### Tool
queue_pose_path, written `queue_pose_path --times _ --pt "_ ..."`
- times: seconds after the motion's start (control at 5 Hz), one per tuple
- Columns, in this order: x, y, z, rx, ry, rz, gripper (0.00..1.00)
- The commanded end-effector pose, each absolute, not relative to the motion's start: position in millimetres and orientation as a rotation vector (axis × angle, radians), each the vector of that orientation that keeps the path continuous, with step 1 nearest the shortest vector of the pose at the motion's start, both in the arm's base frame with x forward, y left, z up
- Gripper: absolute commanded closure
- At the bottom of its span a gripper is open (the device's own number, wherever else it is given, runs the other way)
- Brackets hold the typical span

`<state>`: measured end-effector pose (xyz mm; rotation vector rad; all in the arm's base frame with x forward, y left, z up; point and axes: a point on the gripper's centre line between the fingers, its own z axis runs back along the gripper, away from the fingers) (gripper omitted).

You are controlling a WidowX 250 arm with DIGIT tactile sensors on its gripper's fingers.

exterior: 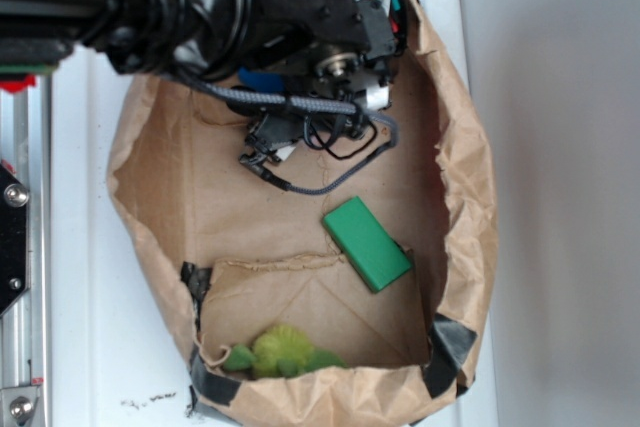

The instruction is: Grab the blue block.

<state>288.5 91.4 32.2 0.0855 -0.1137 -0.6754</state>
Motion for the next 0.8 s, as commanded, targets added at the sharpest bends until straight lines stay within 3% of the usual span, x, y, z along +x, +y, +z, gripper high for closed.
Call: queue_pose_path --times 0.0,0.4,0.6 --pt "293 72 100 0.060 -0.228 -0.623 1.00" --pt "288 48 127 -0.032 -0.230 -0.554 1.00" --pt "285 32 145 -0.065 -0.291 -0.498 1.00"
